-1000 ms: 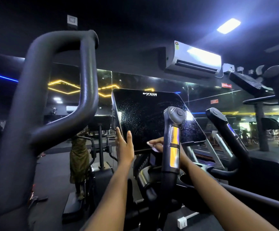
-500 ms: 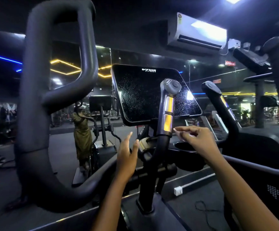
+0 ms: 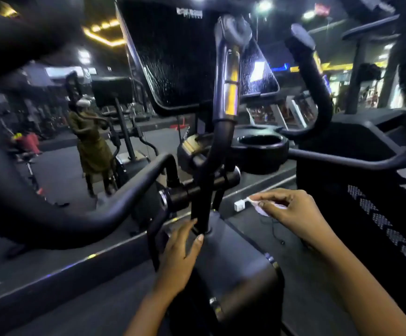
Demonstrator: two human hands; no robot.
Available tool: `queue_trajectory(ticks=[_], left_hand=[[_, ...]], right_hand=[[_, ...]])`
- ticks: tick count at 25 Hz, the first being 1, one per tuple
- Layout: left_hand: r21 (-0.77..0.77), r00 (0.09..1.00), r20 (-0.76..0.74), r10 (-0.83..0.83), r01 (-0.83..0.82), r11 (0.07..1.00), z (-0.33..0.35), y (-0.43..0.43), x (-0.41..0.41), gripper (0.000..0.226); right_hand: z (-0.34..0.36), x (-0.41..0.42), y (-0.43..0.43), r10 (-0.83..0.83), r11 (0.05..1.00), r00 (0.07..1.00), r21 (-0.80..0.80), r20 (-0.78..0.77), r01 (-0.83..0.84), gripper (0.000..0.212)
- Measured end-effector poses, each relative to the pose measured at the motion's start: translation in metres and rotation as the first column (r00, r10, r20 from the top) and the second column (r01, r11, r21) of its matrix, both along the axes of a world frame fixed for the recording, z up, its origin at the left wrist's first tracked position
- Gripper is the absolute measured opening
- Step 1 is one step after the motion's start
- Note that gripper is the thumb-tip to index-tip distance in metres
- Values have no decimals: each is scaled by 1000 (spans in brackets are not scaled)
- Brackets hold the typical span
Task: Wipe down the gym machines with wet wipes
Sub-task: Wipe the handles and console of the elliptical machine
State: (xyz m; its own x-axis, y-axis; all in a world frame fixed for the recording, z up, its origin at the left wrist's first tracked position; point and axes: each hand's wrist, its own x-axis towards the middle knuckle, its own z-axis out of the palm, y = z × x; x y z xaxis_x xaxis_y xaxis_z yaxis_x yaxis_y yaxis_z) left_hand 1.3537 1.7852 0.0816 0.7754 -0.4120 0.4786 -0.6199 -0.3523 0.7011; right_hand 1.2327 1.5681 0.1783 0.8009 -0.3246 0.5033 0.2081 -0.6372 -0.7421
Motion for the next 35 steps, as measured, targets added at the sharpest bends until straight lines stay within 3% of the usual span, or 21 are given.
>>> queue_trajectory(ticks=[3,6,10,15,18,21,23,25,29,32,35], left_hand=[[218,988,-152,-5,38,975,-74,17,-19,48],[402,964,-261,-56,161,901,-143,42,-48,83],[511,923,-345,-168,335,792,-239,69,-93,52],[480,786,-466,-406,610,630,-317,63,-191,49],[482,635,-478,-607,767,423,-331,47,-277,49],[499,420,-460,-782,851,164,-328,24,-362,50],[493,306,-438,-845,868,59,-324,9,-407,50],[491,139,-416,-899,866,-93,-321,-2,-465,50],[533,-165,-380,-910,765,-361,-326,-9,-584,50],[604,-344,-371,-863,616,-505,-330,-10,-682,51],[659,-445,-390,-806,476,-582,-324,-5,-791,51]], right_hand=[[-61,-12,12,-1,1000,987,15,-162,4,30],[-126,-43,34,-38,997,961,60,-273,57,34],[-219,-125,75,-189,974,881,32,-434,224,29],[-303,-286,138,-424,857,659,-40,-622,514,19],[-317,-397,183,-569,670,477,-42,-669,741,14],[-322,-495,228,-698,389,264,-43,-666,920,17],[-321,-535,250,-723,277,169,-56,-670,959,18],[-321,-581,280,-744,97,28,-67,-667,993,16],[-331,-662,338,-705,-226,-231,-96,-670,969,17],[-337,-721,370,-654,-348,-305,-82,-692,934,17],[-344,-798,397,-599,-495,-417,-94,-683,864,24]])
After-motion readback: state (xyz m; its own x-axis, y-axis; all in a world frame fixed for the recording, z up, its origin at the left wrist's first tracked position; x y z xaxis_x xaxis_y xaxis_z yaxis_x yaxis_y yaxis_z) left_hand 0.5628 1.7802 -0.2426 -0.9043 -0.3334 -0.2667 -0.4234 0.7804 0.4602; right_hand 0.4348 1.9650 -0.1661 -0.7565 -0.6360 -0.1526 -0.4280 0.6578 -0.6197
